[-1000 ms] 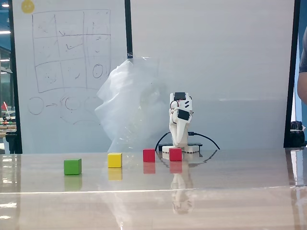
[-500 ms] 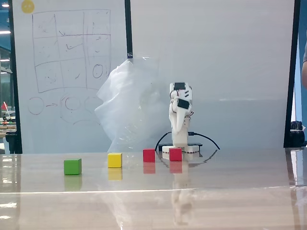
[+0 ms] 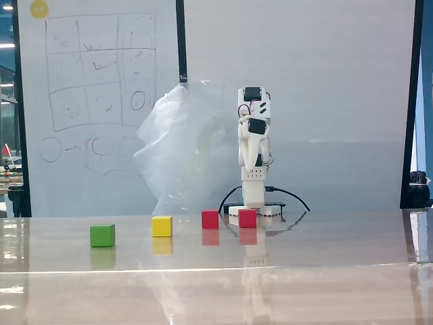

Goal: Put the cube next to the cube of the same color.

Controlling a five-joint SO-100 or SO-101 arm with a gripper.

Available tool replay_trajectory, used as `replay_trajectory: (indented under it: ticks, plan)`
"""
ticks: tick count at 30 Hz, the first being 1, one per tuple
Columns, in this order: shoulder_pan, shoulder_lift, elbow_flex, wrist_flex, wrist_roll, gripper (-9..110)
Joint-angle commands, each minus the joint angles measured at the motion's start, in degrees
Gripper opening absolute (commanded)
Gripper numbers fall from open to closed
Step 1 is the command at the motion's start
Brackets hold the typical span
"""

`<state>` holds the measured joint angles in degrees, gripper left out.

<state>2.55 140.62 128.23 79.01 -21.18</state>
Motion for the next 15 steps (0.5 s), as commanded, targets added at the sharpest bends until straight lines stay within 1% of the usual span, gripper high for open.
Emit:
replay_trajectory:
  ticks: [1, 6, 8, 15]
  plan:
    - [0.26, -5.98, -8.53, 0.35, 6.42, 1]
    - [0.53, -9.93, -10.2, 0.35, 14.59, 1]
    - [0.53, -11.25, -9.84, 0.79, 15.82, 1]
    - [-0.09, -21.45, -10.37, 0.53, 13.1, 1]
